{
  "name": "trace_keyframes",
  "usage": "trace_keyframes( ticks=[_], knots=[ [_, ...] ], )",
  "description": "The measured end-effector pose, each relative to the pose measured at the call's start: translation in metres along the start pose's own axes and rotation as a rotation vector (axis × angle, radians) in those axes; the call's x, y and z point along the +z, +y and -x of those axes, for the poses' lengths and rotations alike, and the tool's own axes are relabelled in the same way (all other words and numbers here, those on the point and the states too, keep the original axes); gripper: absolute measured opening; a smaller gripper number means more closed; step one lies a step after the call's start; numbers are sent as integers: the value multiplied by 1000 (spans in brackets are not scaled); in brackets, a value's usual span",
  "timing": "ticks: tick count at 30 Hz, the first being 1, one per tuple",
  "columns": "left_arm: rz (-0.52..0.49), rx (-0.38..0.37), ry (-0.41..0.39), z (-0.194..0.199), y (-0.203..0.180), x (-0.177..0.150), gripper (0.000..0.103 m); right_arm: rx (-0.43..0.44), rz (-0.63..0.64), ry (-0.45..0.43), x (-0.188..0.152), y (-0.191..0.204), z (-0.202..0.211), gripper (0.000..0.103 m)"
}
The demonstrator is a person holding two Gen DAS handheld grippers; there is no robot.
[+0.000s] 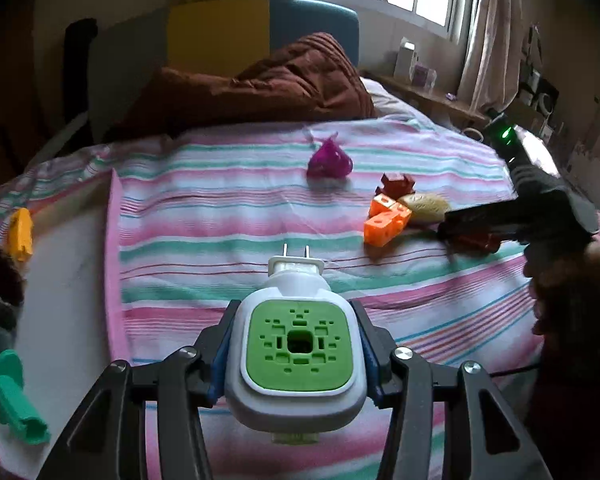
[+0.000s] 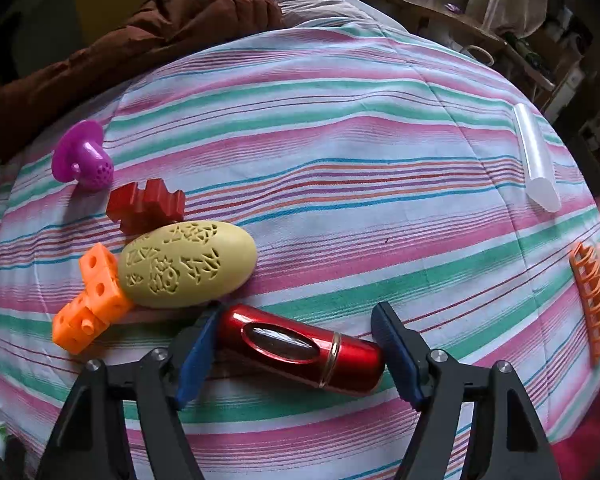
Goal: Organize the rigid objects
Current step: 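Carry the white-green plug device into the tray and release it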
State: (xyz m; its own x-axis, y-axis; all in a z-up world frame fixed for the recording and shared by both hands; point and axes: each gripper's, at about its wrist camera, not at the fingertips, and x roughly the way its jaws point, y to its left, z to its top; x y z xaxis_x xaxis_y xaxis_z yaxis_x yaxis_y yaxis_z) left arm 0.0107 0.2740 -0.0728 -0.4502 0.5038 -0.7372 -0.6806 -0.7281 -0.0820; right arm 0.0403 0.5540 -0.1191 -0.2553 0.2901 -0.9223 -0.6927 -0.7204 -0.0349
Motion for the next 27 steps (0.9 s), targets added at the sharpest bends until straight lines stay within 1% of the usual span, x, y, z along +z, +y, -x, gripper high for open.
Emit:
trace_keyframes(
  ticks=[6,12,14,17,21,24,25,27],
  knots=[
    [10,37,-41,32,15,1,52,-18,37,-14,1,5,-1,75],
    [60,62,-37,49,39,-2,52,-30,59,-29,3,6,-4,74],
    [80,75,-35,53,50,-4,52,-33,61,-34,-3,10,1,74],
    [103,92,-29,56,62,-7,52,-36,65,-38,-2,10,1,74],
    [167,89,-28,65,85,-11,52,-40,68,-41,2,7,-3,74],
    [205,98,-44,75,103,-10,52,-41,68,-42,-1,10,0,74],
    [221,93,-43,77,109,-9,52,-42,69,-43,-2,11,1,74],
    [281,61,-30,79,130,-6,52,-43,68,-42,-3,12,3,74]
  ],
)
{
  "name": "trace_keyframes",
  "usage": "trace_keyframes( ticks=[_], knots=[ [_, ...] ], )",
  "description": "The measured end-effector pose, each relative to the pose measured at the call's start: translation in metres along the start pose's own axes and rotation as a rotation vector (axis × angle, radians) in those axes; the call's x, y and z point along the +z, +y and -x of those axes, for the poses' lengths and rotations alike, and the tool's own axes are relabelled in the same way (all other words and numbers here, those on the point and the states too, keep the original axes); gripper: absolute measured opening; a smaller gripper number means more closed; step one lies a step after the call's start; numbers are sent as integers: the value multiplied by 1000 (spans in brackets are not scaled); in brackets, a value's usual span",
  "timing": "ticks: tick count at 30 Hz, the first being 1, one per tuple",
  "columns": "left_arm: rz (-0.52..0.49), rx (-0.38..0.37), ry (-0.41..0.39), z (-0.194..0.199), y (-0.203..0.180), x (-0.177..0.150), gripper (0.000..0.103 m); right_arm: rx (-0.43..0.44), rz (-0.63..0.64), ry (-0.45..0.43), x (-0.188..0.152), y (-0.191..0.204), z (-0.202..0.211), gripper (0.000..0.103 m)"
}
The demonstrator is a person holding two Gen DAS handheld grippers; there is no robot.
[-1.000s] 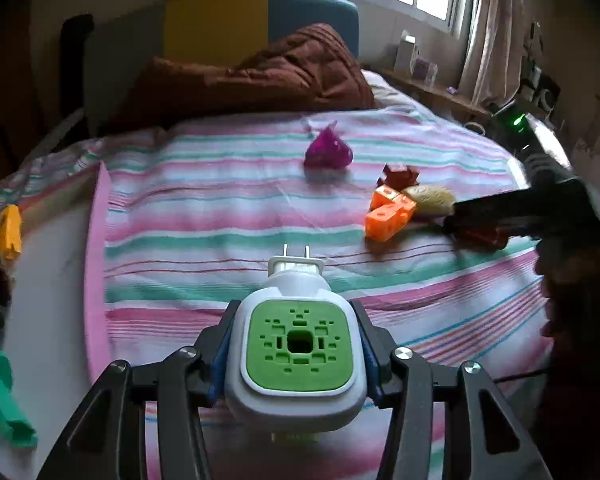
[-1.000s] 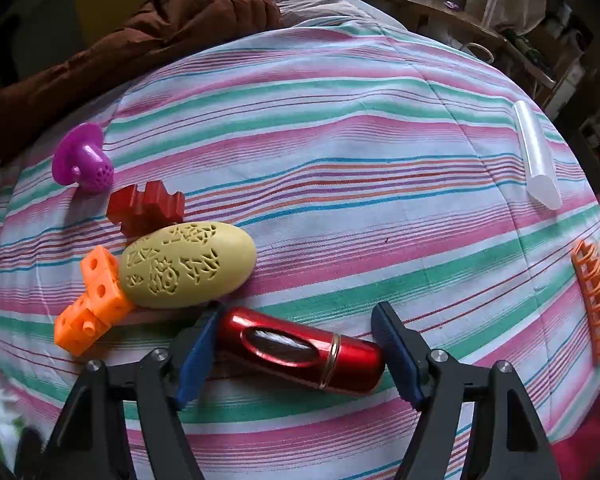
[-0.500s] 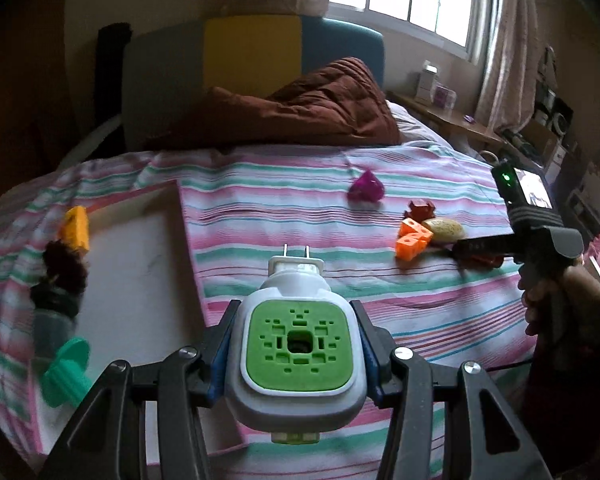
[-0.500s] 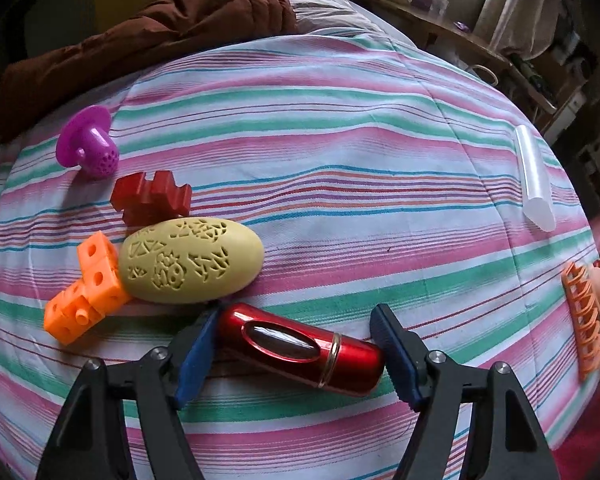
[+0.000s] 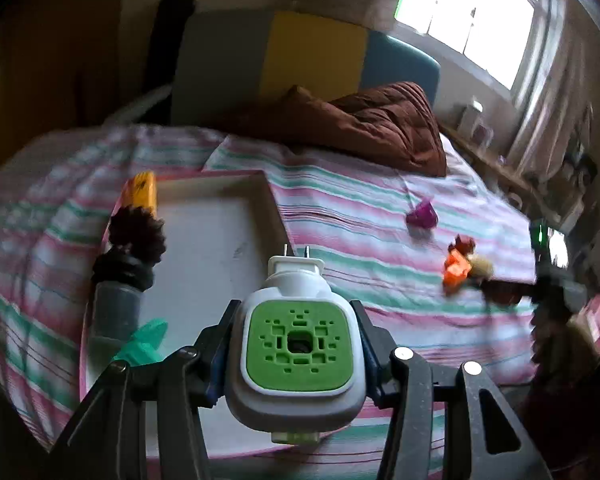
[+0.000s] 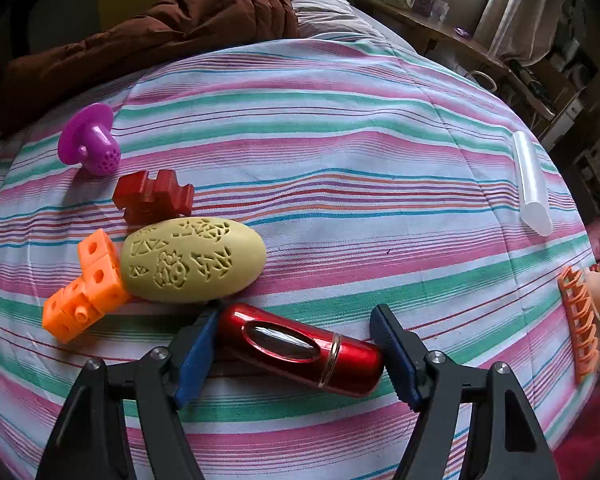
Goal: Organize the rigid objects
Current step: 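Carry the white-green plug device into the tray and release it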
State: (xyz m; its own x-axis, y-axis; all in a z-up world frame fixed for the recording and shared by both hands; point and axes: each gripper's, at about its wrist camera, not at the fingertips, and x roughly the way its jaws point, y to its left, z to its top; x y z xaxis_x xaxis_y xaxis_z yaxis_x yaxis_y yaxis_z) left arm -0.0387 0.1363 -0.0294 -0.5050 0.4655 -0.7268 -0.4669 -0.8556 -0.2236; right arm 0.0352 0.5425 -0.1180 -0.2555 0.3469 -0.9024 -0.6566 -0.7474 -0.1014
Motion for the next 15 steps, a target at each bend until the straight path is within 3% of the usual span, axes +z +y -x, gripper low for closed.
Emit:
trace_keyframes(
  ticks=[7,15],
  knots=[
    [115,20,21,-10,54,38,52,3,-2,6,-3,3,5,74],
    [116,-2,25,-45,62,95,52,3,2,8,-2,4,5,74]
  ],
)
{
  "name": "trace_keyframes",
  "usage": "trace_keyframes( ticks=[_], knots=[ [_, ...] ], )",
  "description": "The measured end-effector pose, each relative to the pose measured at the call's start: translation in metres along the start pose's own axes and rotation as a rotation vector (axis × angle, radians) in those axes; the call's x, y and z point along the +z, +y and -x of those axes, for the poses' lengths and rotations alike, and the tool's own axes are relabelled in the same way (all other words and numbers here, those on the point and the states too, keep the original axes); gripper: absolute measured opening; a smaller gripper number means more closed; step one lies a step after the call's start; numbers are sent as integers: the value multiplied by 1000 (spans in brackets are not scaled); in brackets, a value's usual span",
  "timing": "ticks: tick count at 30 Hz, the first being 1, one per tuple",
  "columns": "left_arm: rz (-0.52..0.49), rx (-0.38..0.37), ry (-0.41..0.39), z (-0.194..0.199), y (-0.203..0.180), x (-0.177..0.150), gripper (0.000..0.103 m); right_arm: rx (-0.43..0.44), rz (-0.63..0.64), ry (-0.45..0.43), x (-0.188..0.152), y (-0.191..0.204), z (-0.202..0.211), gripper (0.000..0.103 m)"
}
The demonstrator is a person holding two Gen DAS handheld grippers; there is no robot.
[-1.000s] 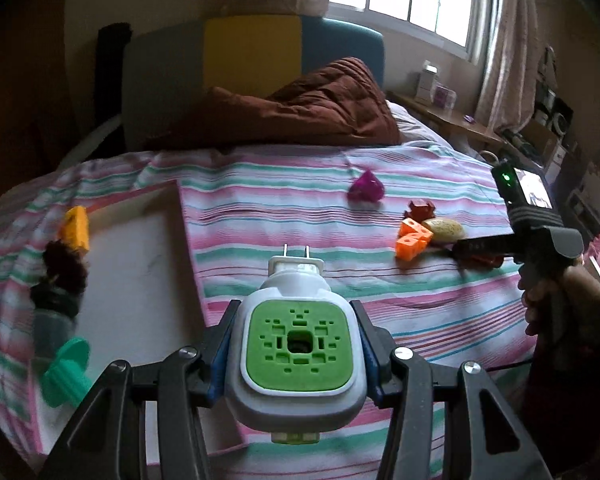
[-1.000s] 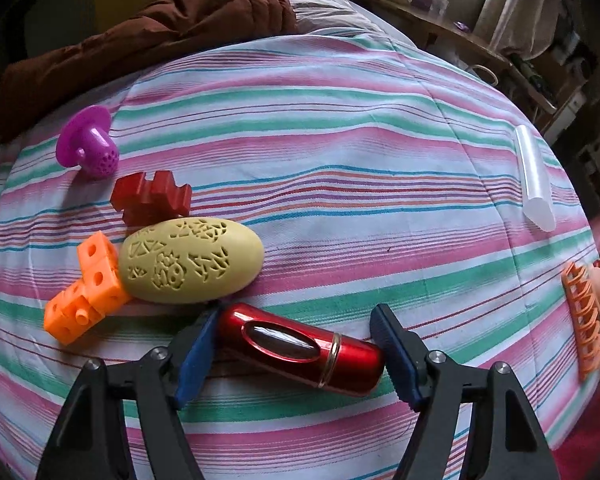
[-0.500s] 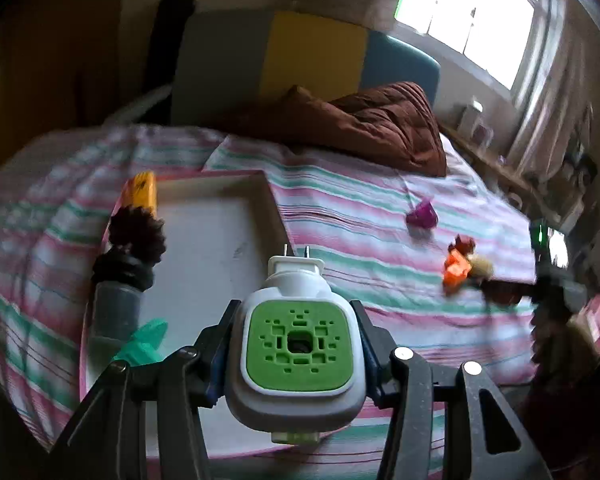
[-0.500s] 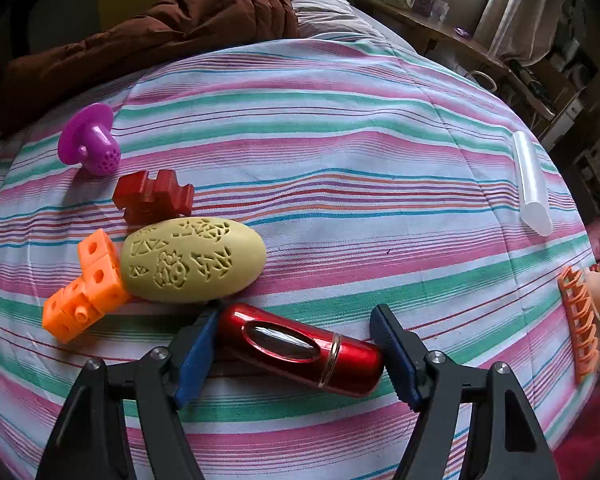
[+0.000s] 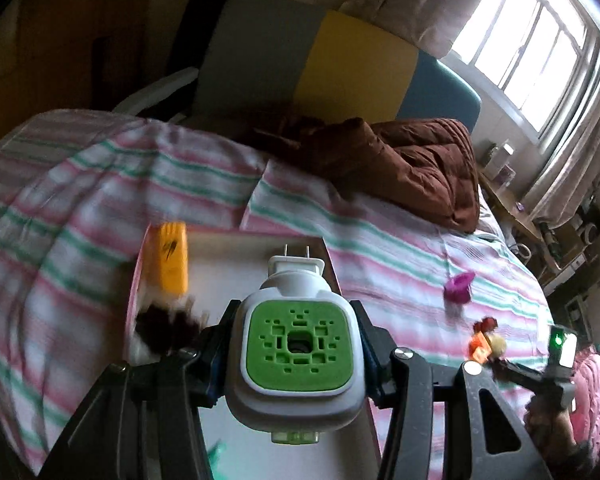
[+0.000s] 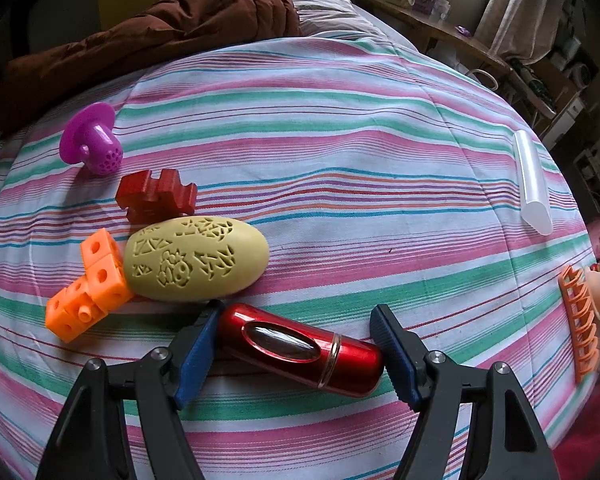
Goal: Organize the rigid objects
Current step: 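Carry the white-green plug device into the tray and release it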
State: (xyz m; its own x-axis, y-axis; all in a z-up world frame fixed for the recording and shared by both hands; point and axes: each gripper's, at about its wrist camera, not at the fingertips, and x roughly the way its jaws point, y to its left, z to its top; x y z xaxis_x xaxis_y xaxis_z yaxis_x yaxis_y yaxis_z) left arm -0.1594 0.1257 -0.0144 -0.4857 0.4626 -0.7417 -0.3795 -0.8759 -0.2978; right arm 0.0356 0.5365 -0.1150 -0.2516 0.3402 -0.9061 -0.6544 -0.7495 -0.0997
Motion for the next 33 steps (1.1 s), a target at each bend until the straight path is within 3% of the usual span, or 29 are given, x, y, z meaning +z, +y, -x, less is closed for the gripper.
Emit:
trace_keyframes(
  ticks=[9,17,20,27,33],
  knots=[
    [10,117,105,-73,20,24,52,4,4,3,2,1,-1,74],
    [11,192,154,-99,36,25,52,7,6,3,2,1,-3,74],
    [2,180,145,-94,36,26,53,6,8,2,2,1,-3,74],
    [-45,157,30,-50,23,37,53,5,9,1,1,2,-3,74],
    [-66,186,-48,1,7,16,53,5,10,0,1,2,-3,74]
  ],
)
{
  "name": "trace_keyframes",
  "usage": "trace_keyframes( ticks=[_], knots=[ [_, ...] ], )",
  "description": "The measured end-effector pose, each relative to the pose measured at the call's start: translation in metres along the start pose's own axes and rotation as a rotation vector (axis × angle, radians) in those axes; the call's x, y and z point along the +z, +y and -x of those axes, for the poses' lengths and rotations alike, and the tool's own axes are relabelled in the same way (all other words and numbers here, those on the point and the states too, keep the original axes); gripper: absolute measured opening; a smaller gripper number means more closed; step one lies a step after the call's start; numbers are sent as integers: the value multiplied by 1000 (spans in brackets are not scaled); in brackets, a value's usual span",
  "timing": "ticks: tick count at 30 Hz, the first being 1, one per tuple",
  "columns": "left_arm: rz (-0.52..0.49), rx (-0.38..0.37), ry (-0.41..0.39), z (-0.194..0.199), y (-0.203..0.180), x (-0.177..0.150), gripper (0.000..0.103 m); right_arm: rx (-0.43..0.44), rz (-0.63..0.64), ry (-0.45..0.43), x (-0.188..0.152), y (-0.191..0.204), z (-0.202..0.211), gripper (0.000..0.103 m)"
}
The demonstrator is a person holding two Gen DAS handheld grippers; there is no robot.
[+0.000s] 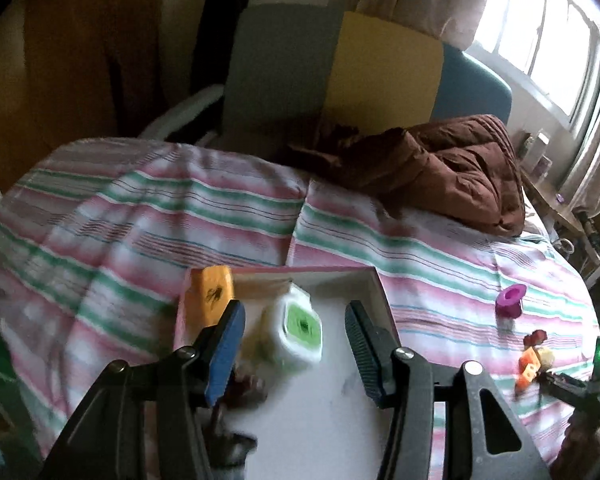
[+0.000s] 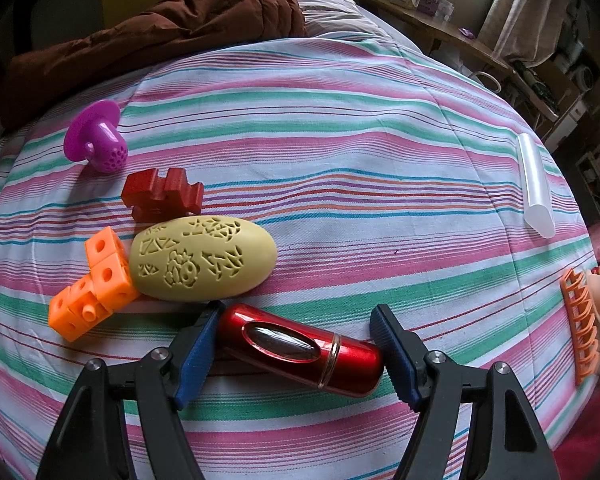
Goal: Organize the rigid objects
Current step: 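Carry the white-green plug device into the tray and release it, then carry the red cylinder into the tray and release it beside the jar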
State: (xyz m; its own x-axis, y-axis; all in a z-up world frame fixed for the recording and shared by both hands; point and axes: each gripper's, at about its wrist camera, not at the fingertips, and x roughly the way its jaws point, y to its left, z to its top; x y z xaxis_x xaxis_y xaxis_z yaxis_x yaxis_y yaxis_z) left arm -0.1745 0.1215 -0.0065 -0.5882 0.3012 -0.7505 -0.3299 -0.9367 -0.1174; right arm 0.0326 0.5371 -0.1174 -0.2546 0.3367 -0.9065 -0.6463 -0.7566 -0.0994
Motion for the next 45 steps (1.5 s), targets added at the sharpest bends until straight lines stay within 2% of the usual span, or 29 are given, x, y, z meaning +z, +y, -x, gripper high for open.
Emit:
trace_keyframes(
  ticks=[4,11,16,24,30,36,45],
  knots=[
    [-51,43,-30,28,-9,-30,53,-3,2,-1,0,0,0,74],
    [-61,55,-60,63,-18,-78,53,-4,5,-4,0,1,1,74],
    [-90,67,-75,77,-25,-100,53,-4,17,-4,-1,3,2,74],
    [-96,62,-71,83,-23,-115,53,51,37,23,-12,13,9,74],
    [-92,63,-73,85,-18,-121,53,135,90,30,-33,41,23,74],
    [-79,67,-72,88,-9,-125,53,214,159,-11,-55,88,38,74],
    [-45,88,-70,92,8,-131,53,236,223,-88,-72,141,53,74]
  ],
)
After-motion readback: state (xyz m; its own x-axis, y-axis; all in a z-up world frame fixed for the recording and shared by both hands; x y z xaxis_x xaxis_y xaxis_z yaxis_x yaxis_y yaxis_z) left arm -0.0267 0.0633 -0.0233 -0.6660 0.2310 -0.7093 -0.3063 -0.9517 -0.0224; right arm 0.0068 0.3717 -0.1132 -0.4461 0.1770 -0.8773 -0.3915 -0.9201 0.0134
